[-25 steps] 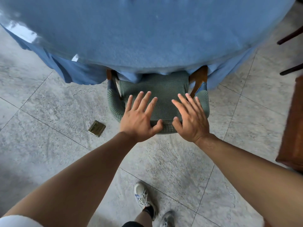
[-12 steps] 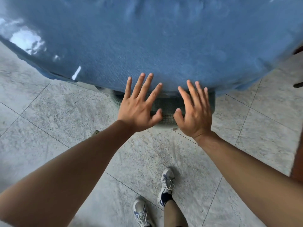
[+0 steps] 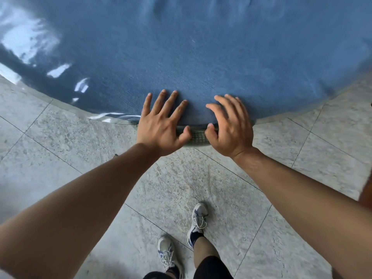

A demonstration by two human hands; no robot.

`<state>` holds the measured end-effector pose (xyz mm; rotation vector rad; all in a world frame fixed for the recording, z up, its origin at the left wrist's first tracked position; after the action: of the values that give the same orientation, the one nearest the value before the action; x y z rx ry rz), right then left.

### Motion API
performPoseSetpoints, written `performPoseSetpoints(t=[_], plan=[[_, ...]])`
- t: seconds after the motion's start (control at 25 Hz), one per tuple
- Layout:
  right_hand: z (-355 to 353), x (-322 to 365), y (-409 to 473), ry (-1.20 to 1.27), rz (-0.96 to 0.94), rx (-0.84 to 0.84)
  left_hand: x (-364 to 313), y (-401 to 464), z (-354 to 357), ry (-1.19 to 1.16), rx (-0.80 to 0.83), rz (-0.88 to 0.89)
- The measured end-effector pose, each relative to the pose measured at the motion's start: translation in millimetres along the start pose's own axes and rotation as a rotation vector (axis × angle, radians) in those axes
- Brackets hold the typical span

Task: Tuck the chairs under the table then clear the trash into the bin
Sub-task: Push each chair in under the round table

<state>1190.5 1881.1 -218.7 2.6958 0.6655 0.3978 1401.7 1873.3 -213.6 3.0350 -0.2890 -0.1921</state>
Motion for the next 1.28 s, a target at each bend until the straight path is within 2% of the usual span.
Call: performPoseSetpoints(t=[0.36, 0.52, 0.72, 0.8, 0.92, 1.12, 1.28], plan=[[-5.2, 5.0, -5.1, 0.018, 0.05, 0.119, -2.9, -1.2, -5.9, 0.05, 0.216, -0.021], [-15.2, 11.5, -2.5, 0.059, 0.072, 0.348, -8.8, -11.6, -19.8, 0.07, 0.374, -0.091], [-22.4, 48.7, 5.2, 0.032, 0.234, 0.529, 3.9, -52.2, -42.3, -0.079, 0.404, -0.136], [-23.4, 89.5, 12.3, 0.048, 0.214, 0.559, 30.0, -81.7, -52.0, -0.121, 0.43, -0.172], [-15.6, 164.1, 25.6, 0.087, 0.053, 0.627, 88.4, -129.3, -62.6, -0.171, 0.51, -0.341], [33.6, 308.8, 74.7, 0.106, -0.046, 0.819, 239.7, -209.6, -90.1, -0.213, 0.586, -0.663], [70.7, 399.6, 133.5, 0.087, -0.057, 0.873, 348.7, -238.7, -114.3, -0.231, 0.539, -0.867]])
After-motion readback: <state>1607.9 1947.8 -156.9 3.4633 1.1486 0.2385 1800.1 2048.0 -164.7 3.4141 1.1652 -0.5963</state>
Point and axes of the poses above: each hand's wrist, its own y-axis towards the middle knuckle, its own z-axis out of the palm, x = y × z, the point moved 2 cm from there along y, towards the middle knuckle, and after that the axes turned 11 degrees about -z, right-handed, at the moved point
